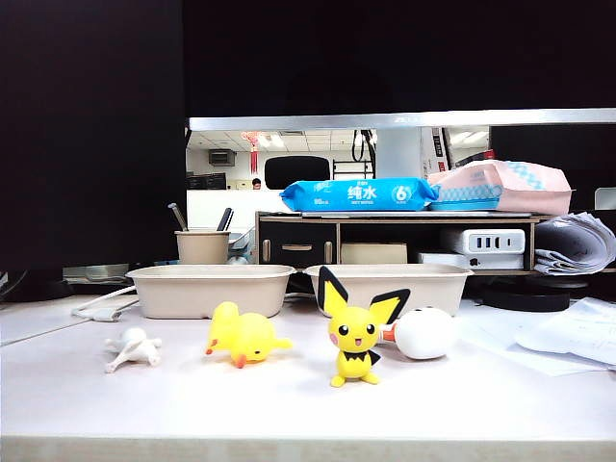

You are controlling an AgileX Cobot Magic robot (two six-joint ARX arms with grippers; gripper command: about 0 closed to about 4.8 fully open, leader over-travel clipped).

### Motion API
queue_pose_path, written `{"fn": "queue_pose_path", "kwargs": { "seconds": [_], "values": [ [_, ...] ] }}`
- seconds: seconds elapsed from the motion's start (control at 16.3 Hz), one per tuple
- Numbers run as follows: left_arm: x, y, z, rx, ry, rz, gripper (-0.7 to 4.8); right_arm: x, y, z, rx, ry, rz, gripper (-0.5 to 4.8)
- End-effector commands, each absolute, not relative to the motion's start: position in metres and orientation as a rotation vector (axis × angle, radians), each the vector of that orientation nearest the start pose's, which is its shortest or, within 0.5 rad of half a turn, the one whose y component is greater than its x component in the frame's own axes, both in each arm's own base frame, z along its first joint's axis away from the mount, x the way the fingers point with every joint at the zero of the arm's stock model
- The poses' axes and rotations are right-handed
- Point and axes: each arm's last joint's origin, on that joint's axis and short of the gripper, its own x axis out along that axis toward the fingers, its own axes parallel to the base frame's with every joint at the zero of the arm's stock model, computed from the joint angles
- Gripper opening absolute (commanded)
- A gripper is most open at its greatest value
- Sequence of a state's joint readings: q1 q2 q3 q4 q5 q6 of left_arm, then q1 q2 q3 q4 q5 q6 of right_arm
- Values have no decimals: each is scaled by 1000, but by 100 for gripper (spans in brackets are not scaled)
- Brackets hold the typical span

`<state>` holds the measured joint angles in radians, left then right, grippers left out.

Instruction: Put the dolls with similar colors into the same paper box, while dolls with different colors go into separate paper boxes.

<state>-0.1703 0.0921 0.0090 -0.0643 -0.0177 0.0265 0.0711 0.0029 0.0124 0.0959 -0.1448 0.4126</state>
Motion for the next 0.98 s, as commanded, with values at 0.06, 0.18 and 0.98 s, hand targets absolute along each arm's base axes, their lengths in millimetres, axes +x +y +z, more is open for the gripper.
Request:
{"fn": "queue_pose_path", "kwargs": {
  "seconds": [0.06, 0.18, 0.98],
  "values": [
    [102, -30, 145, 64, 241, -277, -5, 92, 17, 187, 488, -49, 450, 0],
    [101, -39, 140, 84, 289, -362, -5, 87, 21, 199, 513, -32, 565, -1],
    [99, -47, 137, 104, 328, -432, -5, 242, 214, 261, 118, 751, 1099, 1]
  ]
}}
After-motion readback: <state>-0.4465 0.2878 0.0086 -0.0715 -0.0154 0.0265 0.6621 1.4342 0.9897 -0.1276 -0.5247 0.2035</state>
